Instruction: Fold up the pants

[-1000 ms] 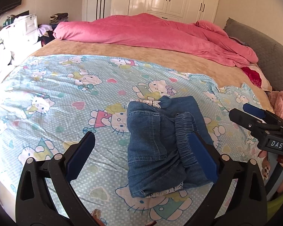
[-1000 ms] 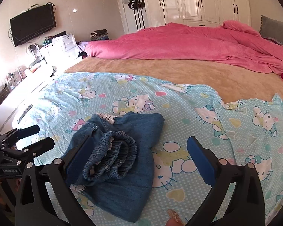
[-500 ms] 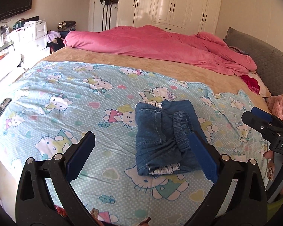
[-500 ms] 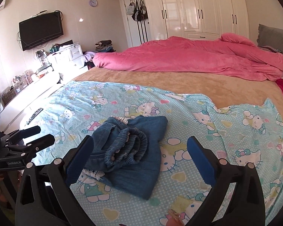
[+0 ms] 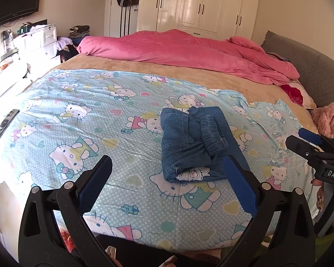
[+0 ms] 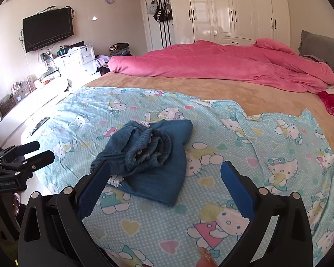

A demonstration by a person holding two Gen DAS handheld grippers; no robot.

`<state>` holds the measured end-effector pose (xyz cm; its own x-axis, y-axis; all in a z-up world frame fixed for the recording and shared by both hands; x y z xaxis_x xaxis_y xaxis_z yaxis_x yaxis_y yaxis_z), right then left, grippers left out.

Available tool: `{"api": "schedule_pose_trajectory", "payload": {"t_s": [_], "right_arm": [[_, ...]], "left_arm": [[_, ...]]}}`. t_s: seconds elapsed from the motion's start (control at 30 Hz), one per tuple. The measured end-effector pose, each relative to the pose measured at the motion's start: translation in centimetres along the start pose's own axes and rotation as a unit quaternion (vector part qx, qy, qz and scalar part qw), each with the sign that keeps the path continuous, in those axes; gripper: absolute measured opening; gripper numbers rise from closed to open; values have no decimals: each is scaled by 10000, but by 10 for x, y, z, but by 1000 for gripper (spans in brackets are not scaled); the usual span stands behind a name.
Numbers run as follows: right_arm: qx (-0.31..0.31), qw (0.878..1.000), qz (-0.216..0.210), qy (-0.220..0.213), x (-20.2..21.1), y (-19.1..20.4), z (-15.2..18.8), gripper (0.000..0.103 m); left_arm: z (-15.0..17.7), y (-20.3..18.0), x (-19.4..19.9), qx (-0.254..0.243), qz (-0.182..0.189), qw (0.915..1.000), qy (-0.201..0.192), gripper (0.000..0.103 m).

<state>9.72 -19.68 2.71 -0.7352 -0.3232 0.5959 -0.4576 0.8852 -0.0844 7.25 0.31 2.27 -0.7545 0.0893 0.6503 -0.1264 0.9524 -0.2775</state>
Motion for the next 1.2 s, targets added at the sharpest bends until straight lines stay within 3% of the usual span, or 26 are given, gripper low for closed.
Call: {"api": "schedule_pose_trajectory", "payload": {"t_s": [0.83,1.2], "right_arm": [[-9,9973,-178,714,-21,35,70,99],[-18,9974,-173,706,-26,34,69,99]], "left_arm": [[65,20,-19,-31,-140,9982,576,94],[67,20,-23,-31,-188,9978,634,94]]}}
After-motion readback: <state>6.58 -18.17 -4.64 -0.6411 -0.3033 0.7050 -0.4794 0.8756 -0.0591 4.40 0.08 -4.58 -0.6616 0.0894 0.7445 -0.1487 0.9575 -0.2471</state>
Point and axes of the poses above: each gripper's, at about its wrist camera, not at the fingertips, and x roughly against the way its jaws point, y to its left, z to its underside, the point moved 6 cm from there along -x, roughly the way its jaws point, and after that the axes turned 15 degrees about x, right-handed, at the moved point
